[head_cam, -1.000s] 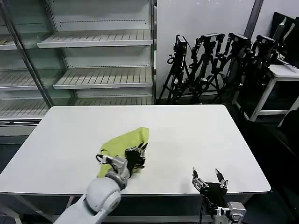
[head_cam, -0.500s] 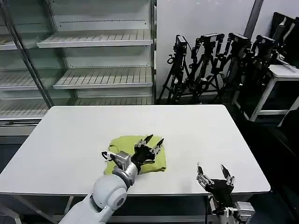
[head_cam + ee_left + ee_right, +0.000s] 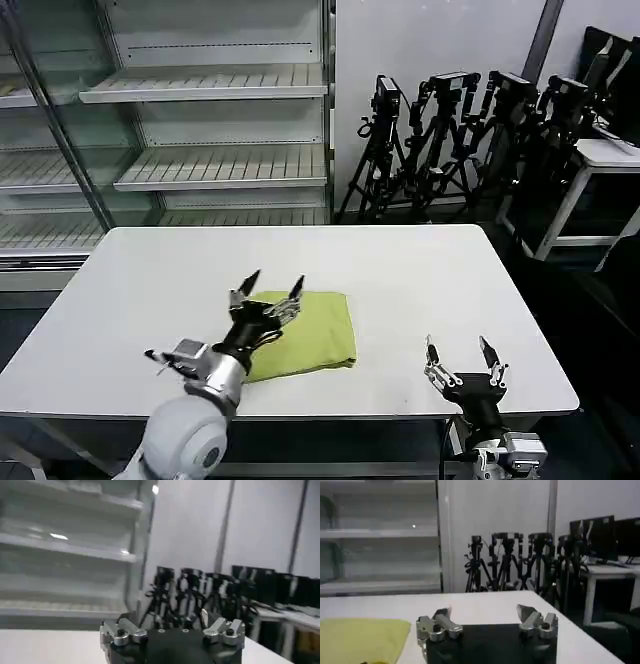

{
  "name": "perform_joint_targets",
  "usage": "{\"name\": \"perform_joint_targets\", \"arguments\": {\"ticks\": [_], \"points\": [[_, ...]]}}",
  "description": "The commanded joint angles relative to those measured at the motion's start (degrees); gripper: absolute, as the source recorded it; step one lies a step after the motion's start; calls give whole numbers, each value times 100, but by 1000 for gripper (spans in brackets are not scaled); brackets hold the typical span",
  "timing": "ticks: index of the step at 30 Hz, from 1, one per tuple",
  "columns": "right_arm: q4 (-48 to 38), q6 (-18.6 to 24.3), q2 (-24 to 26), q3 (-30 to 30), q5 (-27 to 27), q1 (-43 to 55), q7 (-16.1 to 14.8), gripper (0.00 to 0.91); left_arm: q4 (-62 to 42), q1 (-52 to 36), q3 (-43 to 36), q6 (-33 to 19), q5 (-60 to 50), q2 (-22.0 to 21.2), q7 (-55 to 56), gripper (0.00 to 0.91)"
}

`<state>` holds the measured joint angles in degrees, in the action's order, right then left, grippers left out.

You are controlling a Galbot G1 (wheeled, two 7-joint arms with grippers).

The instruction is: Fold and organize the clothes.

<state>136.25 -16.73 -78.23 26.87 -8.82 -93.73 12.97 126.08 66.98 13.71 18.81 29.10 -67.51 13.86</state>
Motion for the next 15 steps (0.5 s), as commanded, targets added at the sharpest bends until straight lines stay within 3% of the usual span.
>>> {"name": "perform_joint_targets", "arguments": {"ticks": [1,15], "points": [[13,396,76,-171,399,39,75,907,718,1422,1157,-396,-968,-118,-107,907],[-112,497,63,-399,540,191,97,907,997,2103,1691,-427,-1228,-401,-134,907]]}}
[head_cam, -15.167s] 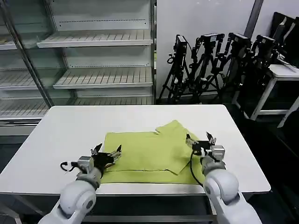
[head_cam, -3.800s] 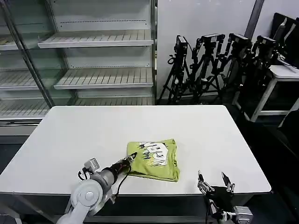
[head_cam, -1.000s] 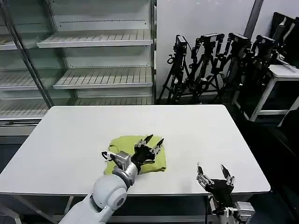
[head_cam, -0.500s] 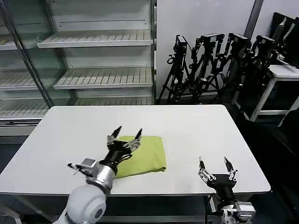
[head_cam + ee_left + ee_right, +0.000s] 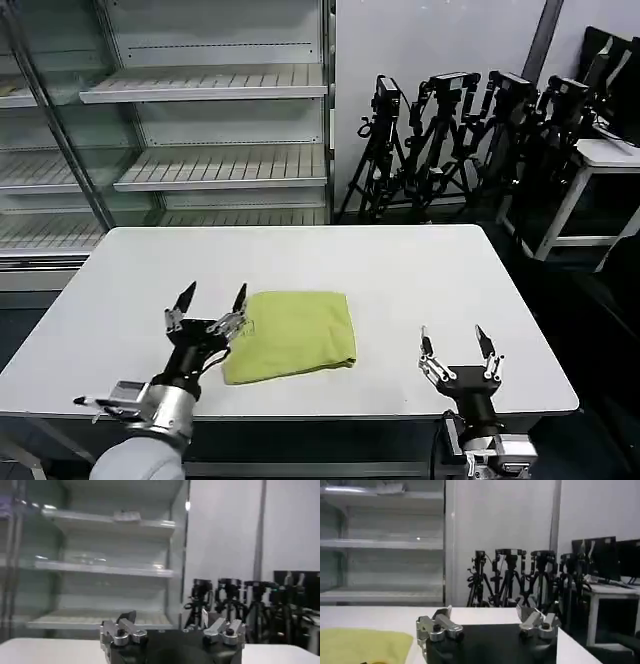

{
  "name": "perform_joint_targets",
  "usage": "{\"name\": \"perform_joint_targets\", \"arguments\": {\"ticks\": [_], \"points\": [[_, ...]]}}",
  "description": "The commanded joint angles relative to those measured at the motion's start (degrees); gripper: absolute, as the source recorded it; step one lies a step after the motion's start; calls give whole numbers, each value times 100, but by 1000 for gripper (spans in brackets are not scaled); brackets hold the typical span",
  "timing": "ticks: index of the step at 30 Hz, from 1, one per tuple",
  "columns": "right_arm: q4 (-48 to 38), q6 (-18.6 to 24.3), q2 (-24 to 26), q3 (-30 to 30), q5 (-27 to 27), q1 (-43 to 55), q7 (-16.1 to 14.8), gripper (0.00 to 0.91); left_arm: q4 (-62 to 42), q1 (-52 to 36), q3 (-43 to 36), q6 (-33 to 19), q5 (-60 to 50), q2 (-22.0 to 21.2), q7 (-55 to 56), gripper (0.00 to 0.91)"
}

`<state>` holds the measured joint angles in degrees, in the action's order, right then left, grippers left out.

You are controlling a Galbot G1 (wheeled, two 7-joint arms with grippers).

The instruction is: Fold and organize the clothes.

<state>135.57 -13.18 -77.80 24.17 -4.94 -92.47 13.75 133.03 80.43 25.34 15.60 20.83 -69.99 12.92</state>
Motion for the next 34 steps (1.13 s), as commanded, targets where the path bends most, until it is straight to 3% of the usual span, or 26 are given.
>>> {"name": "perform_joint_targets", "arguments": {"ticks": [1,9,29,34], "points": [[-54,142,25,-137,152,78,17,907,321,788,533,-105,-426,-178,-38,907],[59,158,81,-182,127,-29,-95,907,536,1088,543,-142,-642,-482,-39,907],[142,78,114,-243,139,-20,-7,907,720,1356,621,-123,-655,-620,-109,907],[134,92,26,-269,259,-38,-244,907,724,1357,628,-108,-616,-591,-130,907]]}}
